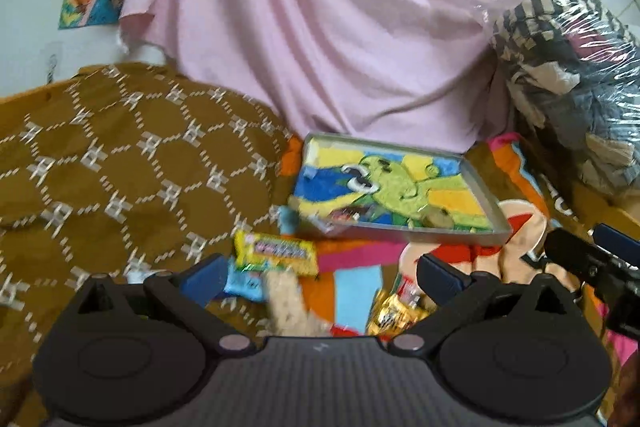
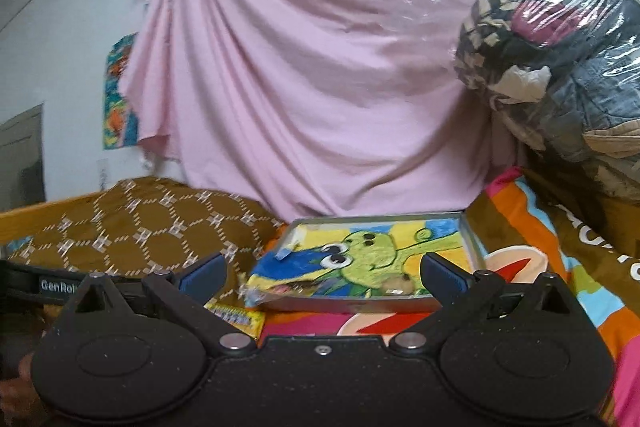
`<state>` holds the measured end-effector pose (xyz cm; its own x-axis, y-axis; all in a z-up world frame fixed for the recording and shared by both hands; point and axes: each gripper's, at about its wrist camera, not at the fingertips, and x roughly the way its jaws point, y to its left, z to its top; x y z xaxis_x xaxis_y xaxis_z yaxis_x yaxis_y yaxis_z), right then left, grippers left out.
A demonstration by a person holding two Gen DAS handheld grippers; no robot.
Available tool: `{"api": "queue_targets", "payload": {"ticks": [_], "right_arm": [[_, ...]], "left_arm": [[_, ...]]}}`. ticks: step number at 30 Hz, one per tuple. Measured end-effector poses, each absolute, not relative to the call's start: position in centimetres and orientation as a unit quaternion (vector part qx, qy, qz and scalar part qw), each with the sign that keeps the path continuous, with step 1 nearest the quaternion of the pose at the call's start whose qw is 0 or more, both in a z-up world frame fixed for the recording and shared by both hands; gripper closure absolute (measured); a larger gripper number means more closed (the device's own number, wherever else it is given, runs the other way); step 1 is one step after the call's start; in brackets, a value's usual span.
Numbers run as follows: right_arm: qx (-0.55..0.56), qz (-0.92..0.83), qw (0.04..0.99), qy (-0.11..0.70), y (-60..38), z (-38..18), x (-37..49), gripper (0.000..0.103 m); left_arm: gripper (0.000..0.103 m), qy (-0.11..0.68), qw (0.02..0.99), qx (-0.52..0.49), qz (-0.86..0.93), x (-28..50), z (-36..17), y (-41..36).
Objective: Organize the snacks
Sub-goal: 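Open the right gripper to drop the pastry and withdraw from the tray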
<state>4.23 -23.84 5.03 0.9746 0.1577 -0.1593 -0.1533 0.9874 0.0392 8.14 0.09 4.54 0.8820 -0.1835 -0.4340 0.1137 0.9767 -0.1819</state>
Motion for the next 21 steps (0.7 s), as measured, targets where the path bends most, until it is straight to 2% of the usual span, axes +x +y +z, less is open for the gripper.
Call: {"api": "queue_targets", "payload": {"ticks": [21], "right_arm": [[-0.029,0.084,0.971,0.222,-21.1,-2.1,3.9,0.001]], "left_arm": [[0.000,0.332,0.942,-0.029,-0.037,6.4,-1.4,1.6]]}}
